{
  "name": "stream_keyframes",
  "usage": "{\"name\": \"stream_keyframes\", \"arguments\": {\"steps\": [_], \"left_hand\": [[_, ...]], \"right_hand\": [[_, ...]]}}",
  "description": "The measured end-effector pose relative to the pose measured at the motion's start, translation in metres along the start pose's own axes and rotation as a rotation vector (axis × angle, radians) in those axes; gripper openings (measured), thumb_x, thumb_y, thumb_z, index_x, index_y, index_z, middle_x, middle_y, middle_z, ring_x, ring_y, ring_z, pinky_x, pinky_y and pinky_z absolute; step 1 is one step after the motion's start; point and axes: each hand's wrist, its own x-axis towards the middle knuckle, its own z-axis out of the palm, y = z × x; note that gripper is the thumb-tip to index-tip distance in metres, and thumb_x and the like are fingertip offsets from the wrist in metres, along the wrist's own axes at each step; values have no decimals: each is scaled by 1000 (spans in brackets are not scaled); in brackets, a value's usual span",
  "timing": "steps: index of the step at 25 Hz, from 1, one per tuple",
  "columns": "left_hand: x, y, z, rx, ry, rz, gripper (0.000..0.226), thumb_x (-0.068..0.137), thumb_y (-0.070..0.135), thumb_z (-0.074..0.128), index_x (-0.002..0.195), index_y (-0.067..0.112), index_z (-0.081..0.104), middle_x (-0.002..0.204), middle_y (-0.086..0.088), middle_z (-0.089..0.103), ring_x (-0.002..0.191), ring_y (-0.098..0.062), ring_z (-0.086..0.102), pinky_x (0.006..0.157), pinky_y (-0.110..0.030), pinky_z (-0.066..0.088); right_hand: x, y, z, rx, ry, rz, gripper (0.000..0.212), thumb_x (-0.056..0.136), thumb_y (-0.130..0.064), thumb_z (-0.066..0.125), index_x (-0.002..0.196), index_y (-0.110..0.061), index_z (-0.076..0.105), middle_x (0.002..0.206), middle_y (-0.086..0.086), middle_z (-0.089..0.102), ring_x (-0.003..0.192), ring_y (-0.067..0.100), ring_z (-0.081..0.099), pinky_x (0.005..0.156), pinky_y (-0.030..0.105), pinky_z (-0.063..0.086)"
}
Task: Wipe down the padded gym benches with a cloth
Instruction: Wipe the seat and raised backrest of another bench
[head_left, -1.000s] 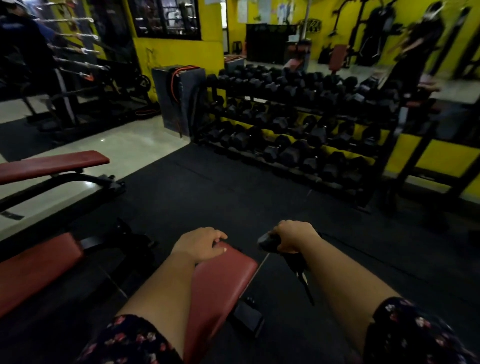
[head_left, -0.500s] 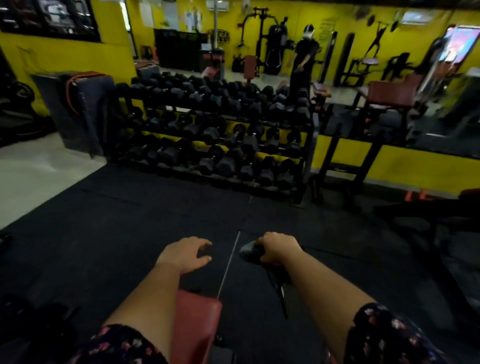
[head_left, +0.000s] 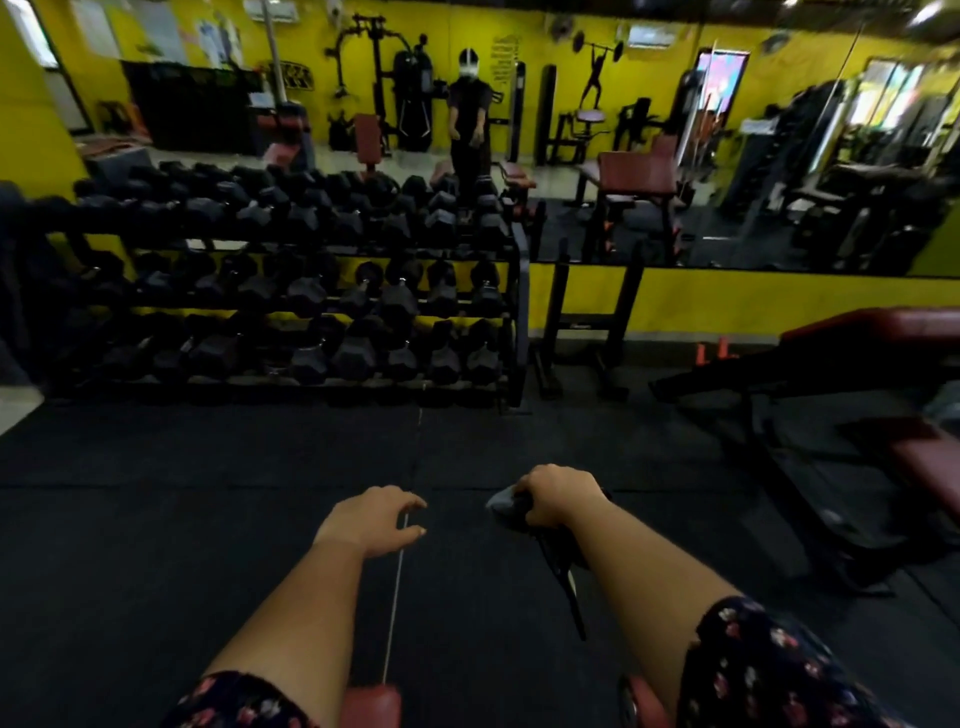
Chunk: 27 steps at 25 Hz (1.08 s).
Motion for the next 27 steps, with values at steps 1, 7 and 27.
{"name": "stream_keyframes", "arguments": {"steps": [1,7,27], "left_hand": [[14,-2,-3,7,-5,0,49,94,51,55,141,40,46,138,10,50,124,-11,49,96,-35,48],[119,2,-9,117,12,-18,55,94,53,52,146,37,40,143,6,47,131,-16,44,102,-38,42],[377,-118,-112,-9,62,-287,64,93,58,48,151,35,31,149,8,38,133,-17,39,104,-37,41]], "right_hand": [[11,5,-1,10,4,10,44,87,-32,58,131,-31,55,126,1,55,109,27,57,80,39,49],[105,44,-10,111,-19,-40,43,88,-26,58,130,-36,55,126,2,54,110,28,56,84,42,50],[437,53,-161,-228,17,-374,45,91,-25,55,136,-29,53,133,5,50,118,34,52,93,47,48]]}}
